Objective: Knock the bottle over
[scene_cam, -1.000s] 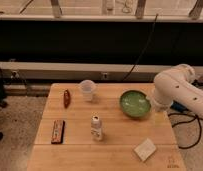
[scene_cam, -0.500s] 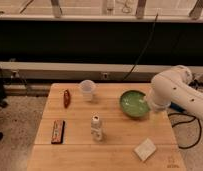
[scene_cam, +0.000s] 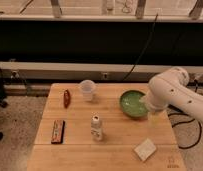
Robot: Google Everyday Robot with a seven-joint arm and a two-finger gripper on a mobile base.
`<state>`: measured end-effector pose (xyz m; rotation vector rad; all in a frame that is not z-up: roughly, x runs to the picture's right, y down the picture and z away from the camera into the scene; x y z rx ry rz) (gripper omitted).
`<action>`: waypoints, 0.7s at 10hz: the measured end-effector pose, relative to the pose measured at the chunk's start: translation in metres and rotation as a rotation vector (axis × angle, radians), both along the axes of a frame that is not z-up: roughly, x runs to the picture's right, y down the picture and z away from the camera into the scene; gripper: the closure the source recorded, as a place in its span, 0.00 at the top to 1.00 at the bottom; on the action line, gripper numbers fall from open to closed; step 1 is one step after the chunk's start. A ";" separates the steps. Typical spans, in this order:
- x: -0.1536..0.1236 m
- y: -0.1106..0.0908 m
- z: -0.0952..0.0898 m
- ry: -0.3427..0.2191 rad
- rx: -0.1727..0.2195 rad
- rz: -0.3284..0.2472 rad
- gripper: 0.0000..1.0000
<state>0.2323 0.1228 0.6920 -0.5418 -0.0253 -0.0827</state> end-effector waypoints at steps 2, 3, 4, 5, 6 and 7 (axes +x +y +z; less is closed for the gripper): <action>-0.005 0.003 0.002 -0.011 0.001 -0.010 0.80; -0.006 0.003 0.003 -0.013 0.003 -0.014 0.80; -0.009 0.004 0.004 -0.020 0.004 -0.020 0.80; -0.012 0.005 0.004 -0.026 0.006 -0.025 0.80; -0.015 0.006 0.005 -0.032 0.007 -0.031 0.80; -0.019 0.008 0.006 -0.040 0.009 -0.039 0.80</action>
